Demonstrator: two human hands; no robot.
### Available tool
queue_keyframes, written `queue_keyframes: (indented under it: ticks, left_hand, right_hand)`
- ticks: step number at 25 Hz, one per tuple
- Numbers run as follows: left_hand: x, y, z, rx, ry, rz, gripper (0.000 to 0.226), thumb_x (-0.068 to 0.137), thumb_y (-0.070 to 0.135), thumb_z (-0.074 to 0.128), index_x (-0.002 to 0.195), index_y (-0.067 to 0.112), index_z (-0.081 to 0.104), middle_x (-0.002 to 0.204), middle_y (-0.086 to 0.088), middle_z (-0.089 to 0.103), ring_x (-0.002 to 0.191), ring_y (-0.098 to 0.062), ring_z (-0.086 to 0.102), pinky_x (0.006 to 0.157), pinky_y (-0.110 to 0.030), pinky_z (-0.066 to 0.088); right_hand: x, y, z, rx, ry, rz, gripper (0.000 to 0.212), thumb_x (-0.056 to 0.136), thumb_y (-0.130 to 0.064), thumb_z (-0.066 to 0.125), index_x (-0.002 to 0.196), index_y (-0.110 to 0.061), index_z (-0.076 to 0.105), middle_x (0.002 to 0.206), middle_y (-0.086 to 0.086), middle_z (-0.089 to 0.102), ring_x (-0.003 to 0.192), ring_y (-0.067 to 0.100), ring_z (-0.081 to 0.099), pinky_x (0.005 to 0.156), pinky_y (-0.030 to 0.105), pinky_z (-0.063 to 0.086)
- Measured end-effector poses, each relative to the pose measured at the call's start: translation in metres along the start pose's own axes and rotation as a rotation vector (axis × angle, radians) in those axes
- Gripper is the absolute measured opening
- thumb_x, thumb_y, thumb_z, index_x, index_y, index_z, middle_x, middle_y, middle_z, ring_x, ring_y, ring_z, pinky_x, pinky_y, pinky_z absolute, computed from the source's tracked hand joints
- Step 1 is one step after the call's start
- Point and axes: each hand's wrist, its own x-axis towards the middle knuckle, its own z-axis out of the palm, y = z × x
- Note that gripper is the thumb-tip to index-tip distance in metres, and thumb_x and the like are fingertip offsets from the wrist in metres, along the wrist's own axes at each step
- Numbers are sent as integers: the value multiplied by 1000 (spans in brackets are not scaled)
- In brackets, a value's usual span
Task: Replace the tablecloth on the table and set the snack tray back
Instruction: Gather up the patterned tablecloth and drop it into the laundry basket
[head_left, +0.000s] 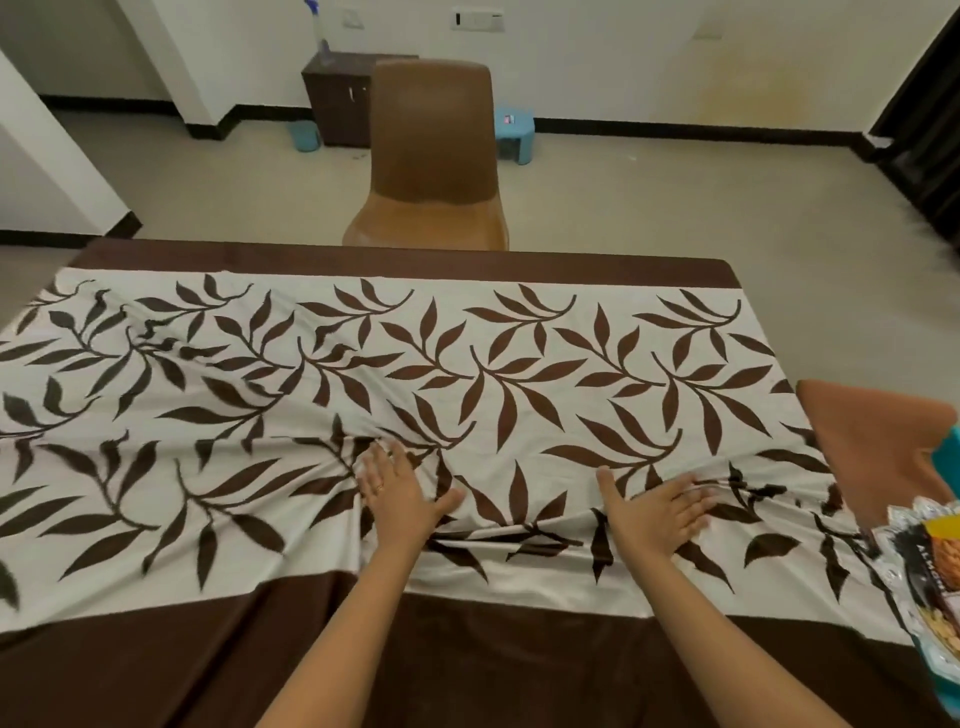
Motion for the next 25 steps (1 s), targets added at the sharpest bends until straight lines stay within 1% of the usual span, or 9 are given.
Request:
queue_keyframes:
  ticks: [5,9,11,13,16,19,21,23,25]
  left_hand:
    - [21,13,0,-25,-142,372,106,76,67,54,153,15,2,160,-6,-2,147,-22,-7,118,-32,-5]
    - [32,35,-3,-46,-318,557,85,89,38,61,153,18,9,160,-2,2,148,-18,-1,119,-30,2]
    - [33,47,-3,-53,-376,651,73,92,23,59,151,12,18,159,-5,11,147,-19,7,116,-24,4]
    - [27,61,-1,-40,-476,720,59,88,5,57,143,3,37,153,-11,29,142,-22,24,111,-17,13]
    - [23,76,4,20,-573,827,45,78,-6,57,123,0,56,134,-15,51,125,-29,46,103,-29,35]
    - [22,81,-3,50,-548,855,30,79,2,60,109,5,63,117,-11,63,109,-27,57,93,-36,45]
    - [12,75,-20,-121,-374,731,34,81,27,63,114,18,65,114,3,66,106,-14,59,91,-33,48]
    - [-8,55,-38,-207,-127,599,66,72,61,58,129,28,53,128,11,56,121,-12,49,105,-29,35]
    - [-39,30,-44,13,-125,403,116,52,86,51,149,33,14,156,5,16,145,-28,8,115,-50,-1]
  right_hand:
    - [17,-38,22,-81,-115,-248,99,89,-49,54,150,-3,-9,158,21,-10,146,29,-14,117,39,-9]
    - [28,-82,38,5,-304,-351,85,95,-50,44,152,-13,-7,159,13,-13,146,25,-16,116,38,-9]
    - [30,-102,46,71,-411,-389,90,90,-63,41,152,-18,-7,158,11,-15,145,27,-16,116,41,-9]
    - [27,-112,56,61,-502,-476,110,74,-76,41,152,-16,-8,158,10,-17,145,26,-17,115,40,-10]
    - [30,-116,68,-121,-572,-672,115,69,-70,49,152,-11,-5,159,7,-12,146,23,-15,115,37,-9]
    - [37,-110,69,-257,-565,-784,98,82,-62,45,151,-8,1,159,7,-6,147,22,-10,117,35,-6]
    - [36,-106,70,-275,-552,-795,99,85,-73,28,151,-4,3,157,5,-4,146,20,-8,116,33,-5]
    - [32,-110,71,-287,-543,-772,83,94,-59,30,150,-2,5,158,10,-1,147,22,-6,116,32,-5]
    - [27,-119,70,-274,-535,-747,65,101,-29,40,151,-3,6,159,12,0,147,22,-5,116,30,-4]
